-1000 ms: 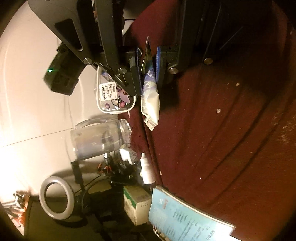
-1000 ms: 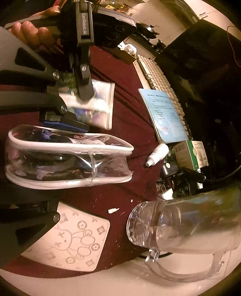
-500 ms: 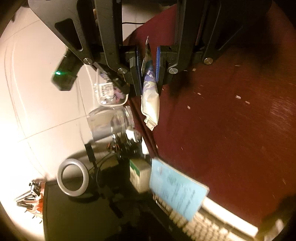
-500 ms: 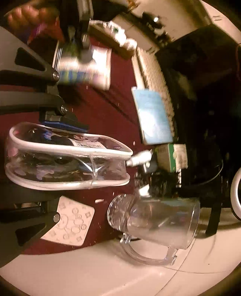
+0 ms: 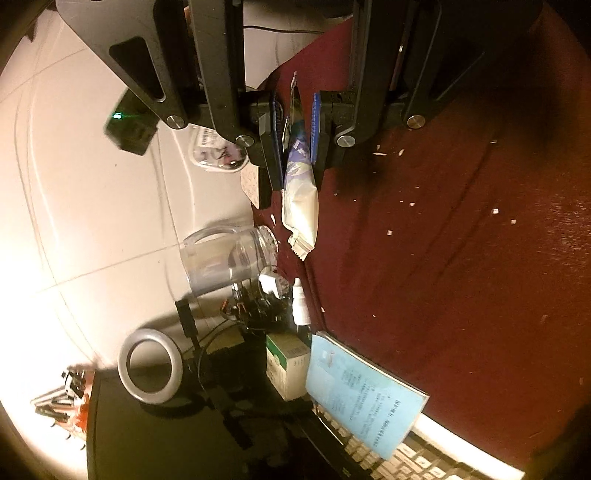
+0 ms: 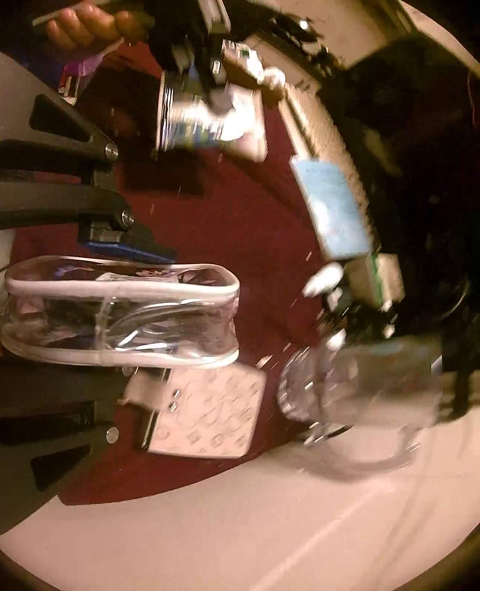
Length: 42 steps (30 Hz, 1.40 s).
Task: Organize soft objects
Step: 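Carry both items to the cardboard box and open both grippers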
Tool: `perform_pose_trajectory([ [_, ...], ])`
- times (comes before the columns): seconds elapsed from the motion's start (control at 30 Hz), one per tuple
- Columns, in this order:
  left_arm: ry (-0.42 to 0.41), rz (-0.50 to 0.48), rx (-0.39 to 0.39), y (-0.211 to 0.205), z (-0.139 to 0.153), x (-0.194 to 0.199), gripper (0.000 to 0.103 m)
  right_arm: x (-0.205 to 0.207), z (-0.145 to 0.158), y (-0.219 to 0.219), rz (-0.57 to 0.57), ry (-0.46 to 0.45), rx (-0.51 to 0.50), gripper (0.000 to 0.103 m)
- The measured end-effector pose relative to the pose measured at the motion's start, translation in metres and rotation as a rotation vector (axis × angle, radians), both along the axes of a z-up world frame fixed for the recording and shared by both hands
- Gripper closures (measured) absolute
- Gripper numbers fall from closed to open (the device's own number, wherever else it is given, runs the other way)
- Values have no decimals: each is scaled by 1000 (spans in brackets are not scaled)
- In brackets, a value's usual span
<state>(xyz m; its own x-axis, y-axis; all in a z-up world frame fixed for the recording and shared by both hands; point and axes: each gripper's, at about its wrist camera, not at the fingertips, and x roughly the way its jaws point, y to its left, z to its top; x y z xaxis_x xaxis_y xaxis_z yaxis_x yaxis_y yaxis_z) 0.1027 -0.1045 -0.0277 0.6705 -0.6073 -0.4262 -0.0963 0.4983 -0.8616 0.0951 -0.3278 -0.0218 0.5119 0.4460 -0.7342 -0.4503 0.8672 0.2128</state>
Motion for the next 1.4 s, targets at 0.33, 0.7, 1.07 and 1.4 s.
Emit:
perform_pose_trajectory([
  [0.33, -66, 292, 58, 81, 35, -92, 92, -7, 38, 152, 444, 5, 203, 72],
  [0.7, -81, 627, 133, 189, 70, -185, 91, -32, 49, 321, 805, 116, 234, 72],
  [1.07, -50, 729, 120, 238, 53, -207, 91, -24, 44, 399, 849, 172, 220, 72],
  [1.4, 49, 773, 182, 259, 28, -196, 91, -10, 18, 433, 843, 253, 208, 71],
])
